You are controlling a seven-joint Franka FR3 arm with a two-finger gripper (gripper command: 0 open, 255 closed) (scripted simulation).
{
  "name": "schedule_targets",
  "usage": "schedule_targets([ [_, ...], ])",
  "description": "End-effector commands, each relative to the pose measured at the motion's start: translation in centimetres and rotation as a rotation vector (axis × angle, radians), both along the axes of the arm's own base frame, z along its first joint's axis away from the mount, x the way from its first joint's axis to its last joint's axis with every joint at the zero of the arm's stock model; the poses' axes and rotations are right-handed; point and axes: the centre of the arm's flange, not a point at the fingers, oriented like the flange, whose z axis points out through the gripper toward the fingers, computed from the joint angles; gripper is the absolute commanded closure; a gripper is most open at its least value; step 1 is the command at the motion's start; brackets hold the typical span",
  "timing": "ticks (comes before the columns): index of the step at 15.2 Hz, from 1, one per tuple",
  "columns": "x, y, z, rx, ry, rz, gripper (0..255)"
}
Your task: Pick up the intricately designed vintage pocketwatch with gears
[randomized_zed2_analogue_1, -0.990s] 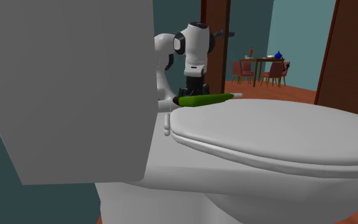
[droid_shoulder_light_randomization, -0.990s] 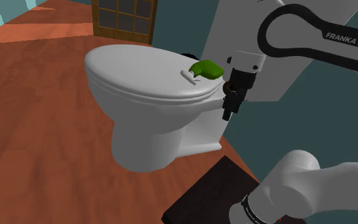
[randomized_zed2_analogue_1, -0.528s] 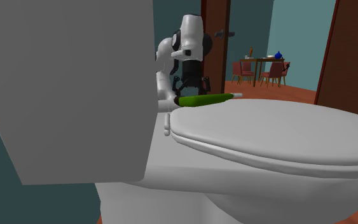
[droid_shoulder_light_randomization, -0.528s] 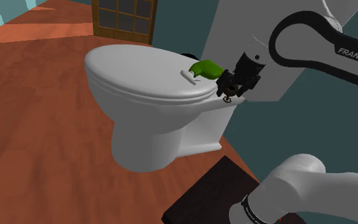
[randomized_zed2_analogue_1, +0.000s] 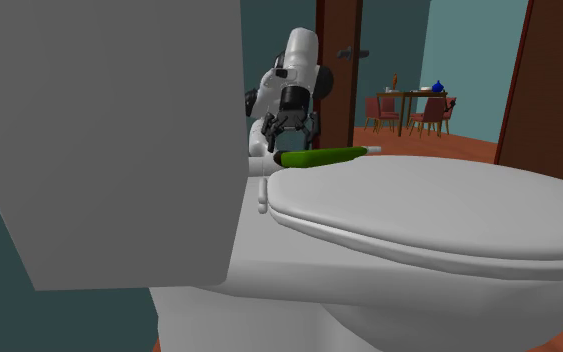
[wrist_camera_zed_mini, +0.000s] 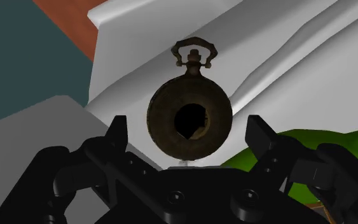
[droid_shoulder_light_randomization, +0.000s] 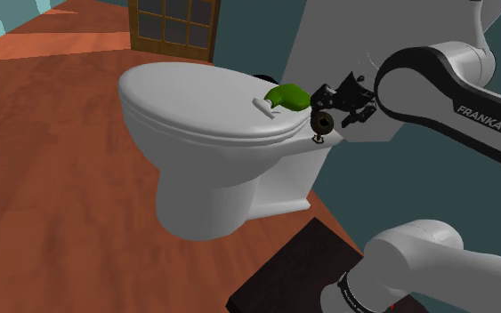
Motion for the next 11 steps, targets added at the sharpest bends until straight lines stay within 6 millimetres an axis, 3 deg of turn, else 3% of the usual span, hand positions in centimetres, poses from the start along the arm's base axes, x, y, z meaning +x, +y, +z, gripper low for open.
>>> schedule_targets([
  [1,0.0,0.0,-1.0,-0.001,-0.004,-0.005,0],
  [5,0.0,0.0,-2.4,-0.001,-0.004,-0.005,0],
  [6,0.0,0.0,-2.4,-0.001,-0.004,-0.005,255],
  [11,0.0,0.0,-2.4,-0.001,-0.004,-0.005,255],
])
